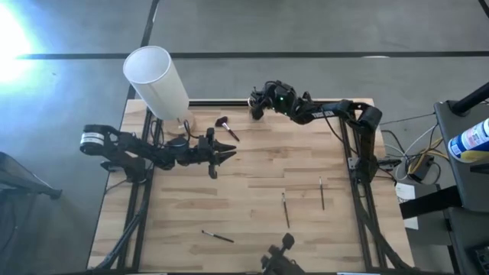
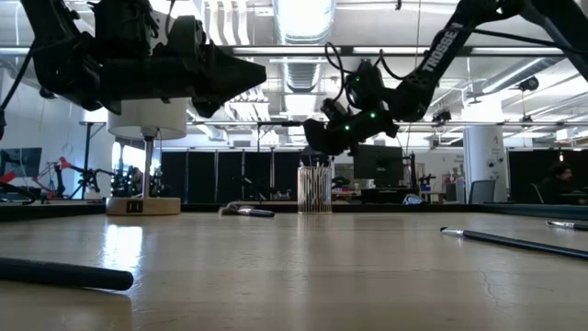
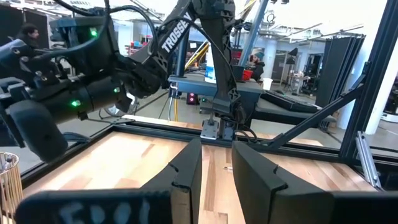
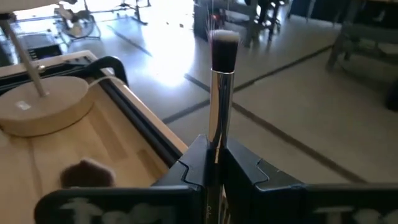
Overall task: Put items in baskets/containers
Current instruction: Put the eyeshadow into the gold container
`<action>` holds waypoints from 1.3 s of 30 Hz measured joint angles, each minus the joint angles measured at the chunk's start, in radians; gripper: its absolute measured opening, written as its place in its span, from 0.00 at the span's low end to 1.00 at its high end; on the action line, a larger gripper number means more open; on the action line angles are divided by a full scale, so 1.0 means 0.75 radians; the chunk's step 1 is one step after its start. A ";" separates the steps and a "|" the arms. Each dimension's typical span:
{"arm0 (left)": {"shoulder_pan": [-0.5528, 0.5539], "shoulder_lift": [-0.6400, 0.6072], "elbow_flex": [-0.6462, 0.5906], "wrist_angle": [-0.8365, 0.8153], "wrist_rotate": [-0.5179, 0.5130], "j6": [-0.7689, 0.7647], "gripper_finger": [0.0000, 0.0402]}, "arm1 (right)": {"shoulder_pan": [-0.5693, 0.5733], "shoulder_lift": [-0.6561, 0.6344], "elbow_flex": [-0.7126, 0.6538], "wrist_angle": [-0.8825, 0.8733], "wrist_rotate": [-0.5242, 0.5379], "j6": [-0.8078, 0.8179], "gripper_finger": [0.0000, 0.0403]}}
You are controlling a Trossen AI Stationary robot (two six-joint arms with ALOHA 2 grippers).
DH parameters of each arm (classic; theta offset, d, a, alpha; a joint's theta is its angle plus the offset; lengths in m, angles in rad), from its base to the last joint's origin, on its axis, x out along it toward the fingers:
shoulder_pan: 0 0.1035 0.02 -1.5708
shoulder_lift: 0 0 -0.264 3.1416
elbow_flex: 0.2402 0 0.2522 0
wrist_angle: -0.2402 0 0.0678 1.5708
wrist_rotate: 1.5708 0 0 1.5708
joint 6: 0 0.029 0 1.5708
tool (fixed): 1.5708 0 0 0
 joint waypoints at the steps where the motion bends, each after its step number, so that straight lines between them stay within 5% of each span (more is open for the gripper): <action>1: 0.000 0.000 0.000 0.000 0.000 0.000 0.21 | 0.000 0.000 0.007 -0.017 0.014 0.020 0.07; 11: 0.000 0.000 0.000 -0.025 0.001 0.000 0.21 | 0.001 0.000 0.060 -0.193 0.027 0.097 0.09; 29: 0.000 0.000 0.000 -0.037 0.001 0.001 0.21 | 0.013 -0.119 0.114 -0.418 0.026 0.084 0.41; 39: 0.000 -0.001 0.000 -0.043 0.001 0.001 0.21 | 0.138 -0.450 0.021 -0.919 0.098 0.040 0.29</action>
